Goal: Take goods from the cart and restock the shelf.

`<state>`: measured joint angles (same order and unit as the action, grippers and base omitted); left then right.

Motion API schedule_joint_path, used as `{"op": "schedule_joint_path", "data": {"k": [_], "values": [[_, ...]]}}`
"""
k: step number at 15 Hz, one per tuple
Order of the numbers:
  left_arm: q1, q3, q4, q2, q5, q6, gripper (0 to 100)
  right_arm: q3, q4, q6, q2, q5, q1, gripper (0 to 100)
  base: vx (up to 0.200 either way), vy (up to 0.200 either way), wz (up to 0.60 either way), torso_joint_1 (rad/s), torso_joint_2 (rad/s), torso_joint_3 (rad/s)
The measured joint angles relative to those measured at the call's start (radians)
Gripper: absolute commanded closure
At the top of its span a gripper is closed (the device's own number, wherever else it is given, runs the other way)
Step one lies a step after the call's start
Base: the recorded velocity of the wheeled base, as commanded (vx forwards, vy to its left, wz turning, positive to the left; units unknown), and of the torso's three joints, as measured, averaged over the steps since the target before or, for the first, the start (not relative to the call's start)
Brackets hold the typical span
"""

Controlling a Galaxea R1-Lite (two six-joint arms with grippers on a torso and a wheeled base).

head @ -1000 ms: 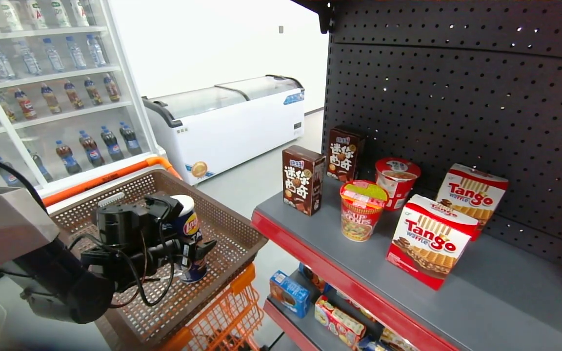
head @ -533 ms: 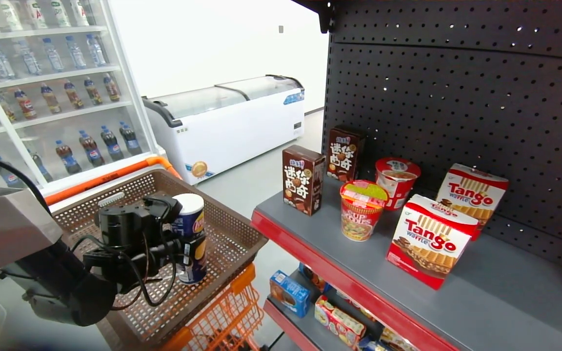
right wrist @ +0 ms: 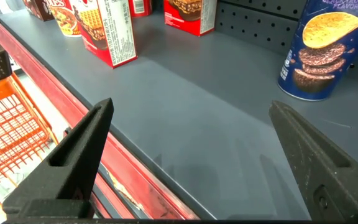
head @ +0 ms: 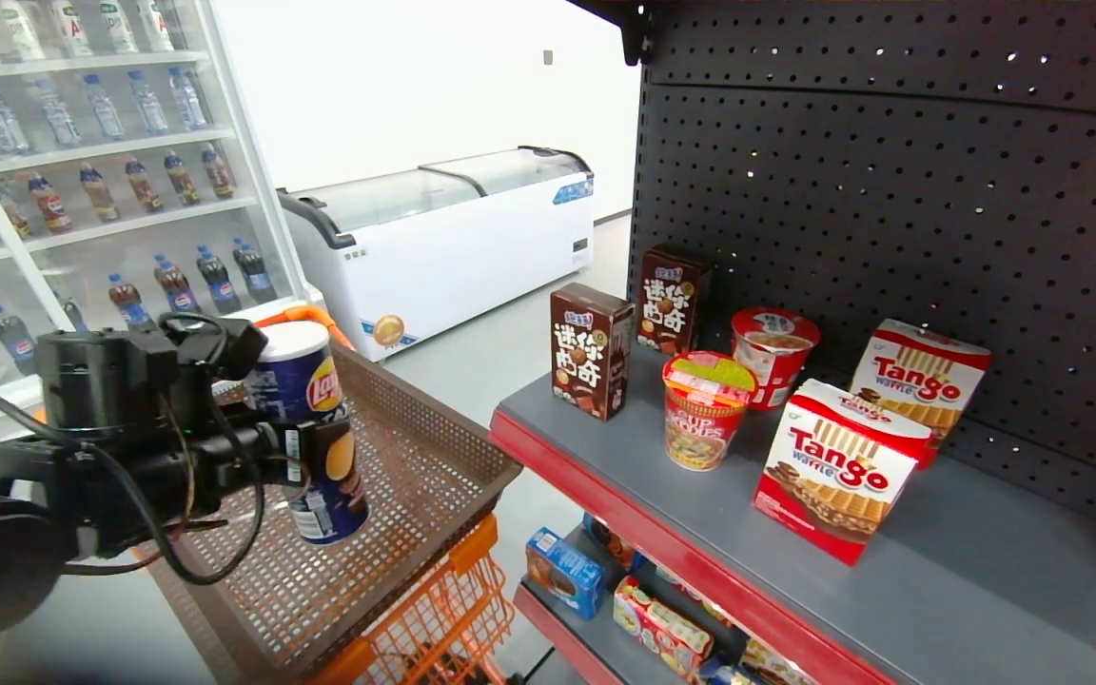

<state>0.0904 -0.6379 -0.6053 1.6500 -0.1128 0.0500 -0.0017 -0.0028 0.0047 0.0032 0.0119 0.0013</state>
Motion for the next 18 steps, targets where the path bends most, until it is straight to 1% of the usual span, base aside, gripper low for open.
{"op": "schedule_joint_path", "data": {"k": [2, 4, 5, 6, 8, 9, 10, 12, 13, 14, 15, 18], "values": [[-0.003, 0.0, 0.163, -0.153, -0.015, 0.011, 100, 0.0, 0.0, 0.0, 0.0, 0.0, 0.0, 0, 0.0, 0.0, 0.0, 0.0, 0.0, 0.0], [-0.004, 0.027, 0.278, -0.32, -0.061, 0.015, 100, 0.0, 0.0, 0.0, 0.0, 0.0, 0.0, 0, 0.0, 0.0, 0.0, 0.0, 0.0, 0.0], [-0.006, 0.051, 0.324, -0.407, -0.076, 0.012, 100, 0.0, 0.0, 0.0, 0.0, 0.0, 0.0, 0, 0.0, 0.0, 0.0, 0.0, 0.0, 0.0], [-0.008, 0.08, 0.37, -0.493, -0.077, -0.006, 100, 0.0, 0.0, 0.0, 0.0, 0.0, 0.0, 0, 0.0, 0.0, 0.0, 0.0, 0.0, 0.0], [-0.015, 0.133, 0.438, -0.649, -0.045, -0.05, 100, 0.0, 0.0, 0.0, 0.0, 0.0, 0.0, 0, 0.0, 0.0, 0.0, 0.0, 0.0, 0.0], [-0.02, 0.154, 0.457, -0.711, -0.03, -0.059, 100, 0.0, 0.0, 0.0, 0.0, 0.0, 0.0, 0, 0.0, 0.0, 0.0, 0.0, 0.0, 0.0], [-0.032, 0.173, 0.467, -0.764, -0.02, -0.048, 100, 0.0, 0.0, 0.0, 0.0, 0.0, 0.0, 0, 0.0, 0.0, 0.0, 0.0, 0.0, 0.0], [-0.087, 0.193, 0.469, -0.832, 0.01, -0.012, 100, 0.0, 0.0, 0.0, 0.0, 0.0, 0.0, 0, 0.0, 0.0, 0.0, 0.0, 0.0, 0.0], [-0.119, 0.203, 0.469, -0.859, 0.021, 0.013, 100, 0.0, 0.0, 0.0, 0.0, 0.0, 0.0, 0, 0.0, 0.0, 0.0, 0.0, 0.0, 0.0], [-0.133, 0.213, 0.466, -0.881, 0.014, 0.029, 100, 0.0, 0.0, 0.0, 0.0, 0.0, 0.0, 0, 0.0, 0.0, 0.0, 0.0, 0.0, 0.0], [-0.134, 0.228, 0.467, -0.904, -0.005, 0.038, 100, 0.0, 0.0, 0.0, 0.0, 0.0, 0.0, 0, 0.0, 0.0, 0.0, 0.0, 0.0, 0.0], [-0.108, 0.283, 0.469, -0.961, -0.025, 0.034, 100, 0.0, 0.0, 0.0, 0.0, 0.0, 0.0, 0, 0.0, 0.0, 0.0, 0.0, 0.0, 0.0]]}}
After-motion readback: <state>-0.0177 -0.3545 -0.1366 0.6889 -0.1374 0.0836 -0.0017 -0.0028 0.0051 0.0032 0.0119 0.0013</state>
